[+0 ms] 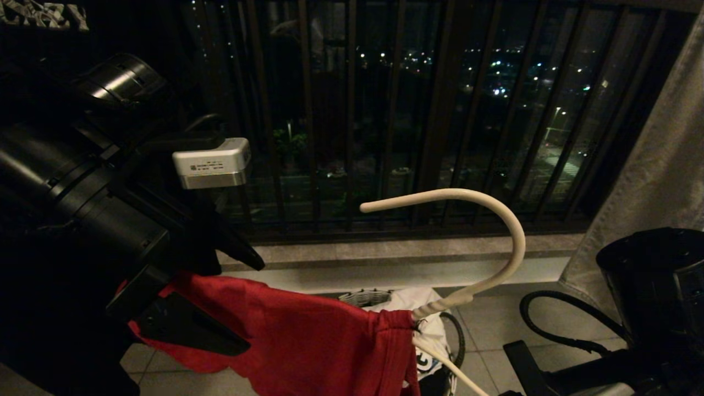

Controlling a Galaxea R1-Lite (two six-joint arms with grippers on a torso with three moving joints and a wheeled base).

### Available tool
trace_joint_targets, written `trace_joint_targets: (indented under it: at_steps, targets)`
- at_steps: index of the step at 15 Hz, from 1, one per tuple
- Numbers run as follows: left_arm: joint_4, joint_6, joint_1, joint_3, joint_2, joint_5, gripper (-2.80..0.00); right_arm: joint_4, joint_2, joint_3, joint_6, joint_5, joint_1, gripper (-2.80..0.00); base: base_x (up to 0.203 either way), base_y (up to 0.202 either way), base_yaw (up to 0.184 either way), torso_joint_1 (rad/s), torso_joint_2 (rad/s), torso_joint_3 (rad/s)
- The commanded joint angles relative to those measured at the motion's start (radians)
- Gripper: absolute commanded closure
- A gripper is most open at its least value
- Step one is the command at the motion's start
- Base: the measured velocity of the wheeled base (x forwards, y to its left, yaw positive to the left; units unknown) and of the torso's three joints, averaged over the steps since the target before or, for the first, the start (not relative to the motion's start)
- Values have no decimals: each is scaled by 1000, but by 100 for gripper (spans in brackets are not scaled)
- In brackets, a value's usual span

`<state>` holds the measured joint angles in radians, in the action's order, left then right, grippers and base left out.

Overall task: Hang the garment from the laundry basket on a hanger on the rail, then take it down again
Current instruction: Hang the clothes on the clothes rack

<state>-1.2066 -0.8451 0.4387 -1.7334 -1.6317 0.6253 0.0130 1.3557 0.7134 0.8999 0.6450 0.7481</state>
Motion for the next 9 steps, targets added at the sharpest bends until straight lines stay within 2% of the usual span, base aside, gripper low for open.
trace_joint_targets:
  at_steps: [1,2,3,9]
  targets:
    - [-5,-5,0,0,0,4,-280,1,0,1,5,4,0,0,0,0,0,0,0,0]
    - [-5,-5,-2,0,0,4,-280,1,0,1,5,4,0,0,0,0,0,0,0,0]
    - [-5,-3,0,0,0,4,0,1,0,2,5,4,0,0,0,0,0,0,0,0]
    - [-5,0,-2,3,4,8,0,2,2,4,5,4,0,0,0,0,0,0,0,0]
